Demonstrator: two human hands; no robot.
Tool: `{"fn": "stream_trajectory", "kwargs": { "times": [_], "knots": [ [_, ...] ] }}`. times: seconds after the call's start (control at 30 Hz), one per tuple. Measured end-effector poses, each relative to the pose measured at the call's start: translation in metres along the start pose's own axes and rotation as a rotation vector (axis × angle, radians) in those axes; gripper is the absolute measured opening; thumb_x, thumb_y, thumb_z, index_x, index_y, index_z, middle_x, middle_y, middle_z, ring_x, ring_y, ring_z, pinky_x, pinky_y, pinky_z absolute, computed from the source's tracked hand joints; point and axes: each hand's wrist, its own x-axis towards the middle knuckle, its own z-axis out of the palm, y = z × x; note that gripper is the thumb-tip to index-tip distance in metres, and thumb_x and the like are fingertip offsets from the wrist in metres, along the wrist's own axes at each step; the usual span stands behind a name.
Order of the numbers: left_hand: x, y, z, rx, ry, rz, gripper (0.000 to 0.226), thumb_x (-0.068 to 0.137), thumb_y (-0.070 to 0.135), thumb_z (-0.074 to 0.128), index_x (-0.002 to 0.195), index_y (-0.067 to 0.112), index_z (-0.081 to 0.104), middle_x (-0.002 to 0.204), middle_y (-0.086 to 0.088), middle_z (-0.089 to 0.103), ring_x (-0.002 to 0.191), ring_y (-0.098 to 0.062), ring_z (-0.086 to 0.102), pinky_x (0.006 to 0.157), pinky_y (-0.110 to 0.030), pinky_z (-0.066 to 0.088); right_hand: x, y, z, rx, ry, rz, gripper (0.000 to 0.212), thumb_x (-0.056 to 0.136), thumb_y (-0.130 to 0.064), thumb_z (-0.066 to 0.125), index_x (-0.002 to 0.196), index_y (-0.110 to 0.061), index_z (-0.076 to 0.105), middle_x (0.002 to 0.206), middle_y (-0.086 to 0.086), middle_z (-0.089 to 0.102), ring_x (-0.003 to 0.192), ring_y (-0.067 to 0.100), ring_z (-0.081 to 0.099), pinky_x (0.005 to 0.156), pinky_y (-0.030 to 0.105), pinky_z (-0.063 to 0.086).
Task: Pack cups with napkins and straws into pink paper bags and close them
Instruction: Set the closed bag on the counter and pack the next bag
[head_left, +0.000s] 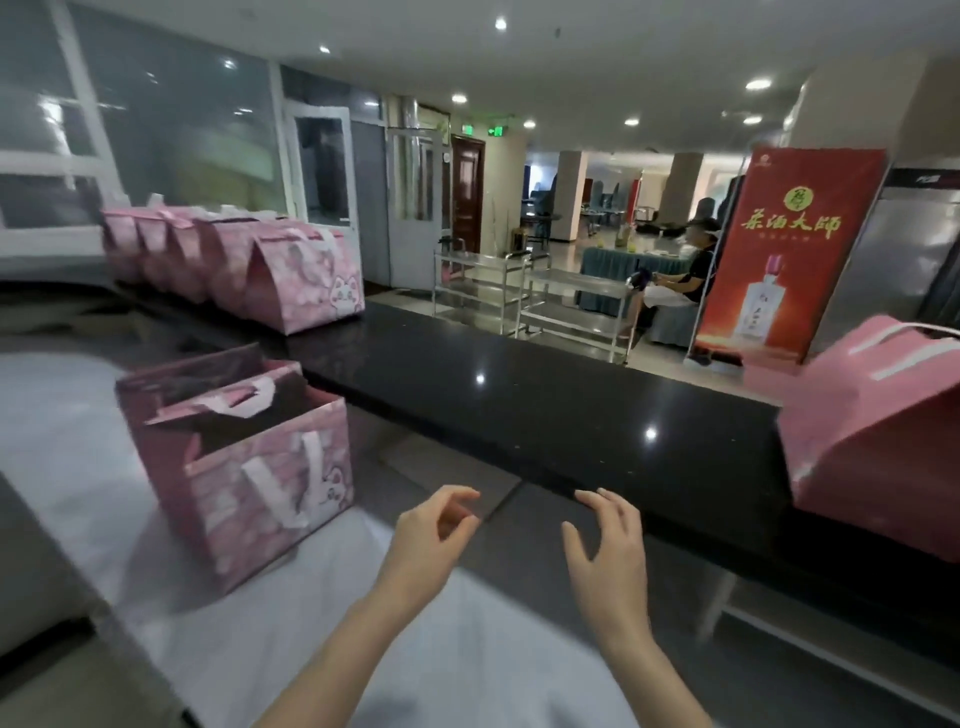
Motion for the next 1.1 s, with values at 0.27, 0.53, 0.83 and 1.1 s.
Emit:
{"fn": "stream_trajectory", "kwargs": {
  "times": [0.27, 0.53, 0.83, 1.1],
  "knots": [
    [-0.015, -0.078, -0.19, 0.098, 0.217, -0.05, 0.027, 0.087, 0.02, 0.07, 0.091, 0.045, 0.064, 0.078, 0.017, 0.069, 0.077, 0.0, 0.065, 0.066, -0.011, 0.051, -0.027, -0.125, 0.163, 0.08, -0.216, -0.069, 0.028, 0.09, -0.02, 0.063, 0.117, -0.024, 0.06, 0.131, -0.008, 0.043, 0.12, 0.008, 0.045, 0.101, 0.028, 0.04],
    [0.005, -0.115, -0.288, 0.209, 0.347, -0.054, 0.018, 0.086, 0.018, 0.071, 0.102, 0.024, 0.067, 0.105, 0.009, 0.063, 0.096, -0.001, 0.06, 0.086, -0.02, 0.05, -0.011, -0.188, 0.268, 0.138, -0.394, -0.116, 0.033, 0.091, -0.027, 0.062, 0.123, -0.025, 0.057, 0.128, -0.01, 0.045, 0.112, 0.007, 0.05, 0.091, 0.022, 0.042],
    [0.089, -0.159, -0.324, 0.427, 0.435, -0.003, 0.024, 0.08, 0.018, 0.076, 0.102, 0.027, 0.071, 0.121, 0.01, 0.051, 0.118, -0.013, 0.04, 0.103, -0.027, 0.032, 0.052, -0.197, 0.351, -0.086, -0.392, -0.273, 0.044, 0.087, -0.018, 0.064, 0.126, -0.035, 0.056, 0.141, -0.009, 0.043, 0.134, 0.014, 0.033, 0.111, 0.036, 0.03],
    [0.12, -0.192, -0.324, 0.404, 0.25, -0.071, 0.017, 0.084, 0.023, 0.071, 0.099, 0.029, 0.075, 0.13, 0.013, 0.05, 0.125, -0.013, 0.041, 0.109, -0.032, 0.034, 0.067, -0.187, 0.358, -0.244, -0.425, -0.374, 0.015, 0.09, -0.037, 0.061, 0.103, -0.035, 0.068, 0.124, -0.015, 0.056, 0.132, 0.013, 0.036, 0.115, 0.033, 0.02]
  ]
}}
